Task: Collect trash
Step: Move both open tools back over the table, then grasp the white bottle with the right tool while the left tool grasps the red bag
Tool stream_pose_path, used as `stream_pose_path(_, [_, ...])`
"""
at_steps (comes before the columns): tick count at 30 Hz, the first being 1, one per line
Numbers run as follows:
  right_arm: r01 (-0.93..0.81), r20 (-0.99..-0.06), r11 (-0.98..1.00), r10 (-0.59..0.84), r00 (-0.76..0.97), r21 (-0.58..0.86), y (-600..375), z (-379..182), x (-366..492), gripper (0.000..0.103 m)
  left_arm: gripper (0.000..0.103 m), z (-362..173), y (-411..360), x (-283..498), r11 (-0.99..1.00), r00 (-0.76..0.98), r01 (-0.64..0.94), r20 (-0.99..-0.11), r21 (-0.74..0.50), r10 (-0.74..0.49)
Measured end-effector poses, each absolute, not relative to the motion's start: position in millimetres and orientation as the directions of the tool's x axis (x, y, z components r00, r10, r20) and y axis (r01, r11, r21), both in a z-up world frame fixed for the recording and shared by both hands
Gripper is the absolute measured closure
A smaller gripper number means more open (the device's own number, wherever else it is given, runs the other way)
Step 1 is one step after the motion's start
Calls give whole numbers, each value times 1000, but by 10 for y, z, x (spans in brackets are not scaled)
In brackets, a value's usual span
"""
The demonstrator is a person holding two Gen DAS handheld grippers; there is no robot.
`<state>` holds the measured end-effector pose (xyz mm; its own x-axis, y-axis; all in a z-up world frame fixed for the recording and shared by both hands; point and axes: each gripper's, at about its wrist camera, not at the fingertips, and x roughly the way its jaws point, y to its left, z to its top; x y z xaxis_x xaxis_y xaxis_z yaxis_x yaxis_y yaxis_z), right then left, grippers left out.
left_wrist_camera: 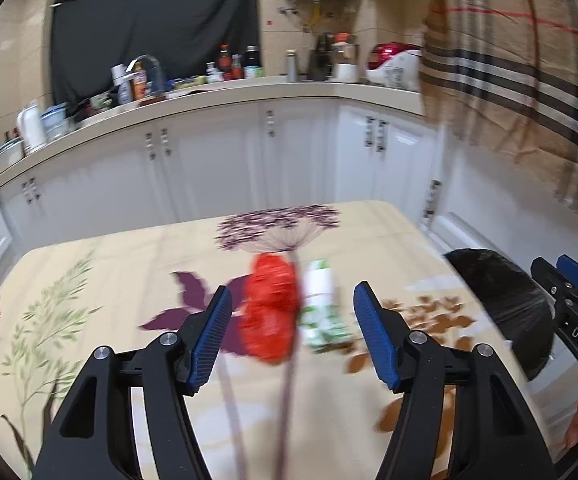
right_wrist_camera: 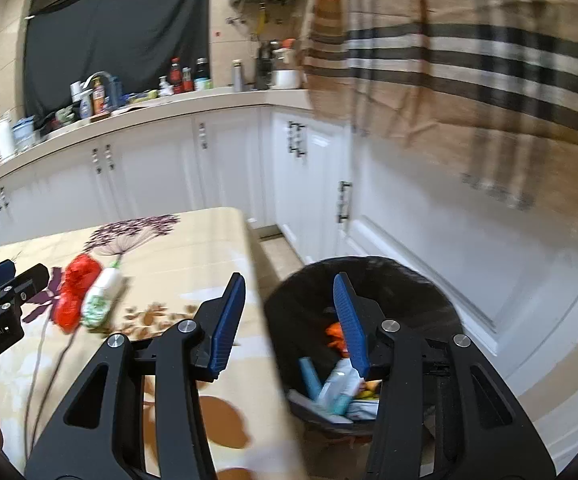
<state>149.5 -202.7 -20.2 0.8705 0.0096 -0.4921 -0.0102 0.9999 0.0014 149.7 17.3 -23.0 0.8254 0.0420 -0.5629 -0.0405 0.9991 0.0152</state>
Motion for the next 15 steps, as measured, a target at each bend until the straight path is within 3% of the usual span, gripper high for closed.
stream_pose_path(15, [-204, -544, 979, 157, 824, -27, -909, -298, 1671, 58, 37, -364, 1220, 1283, 971, 786, -237, -586, 10, 198])
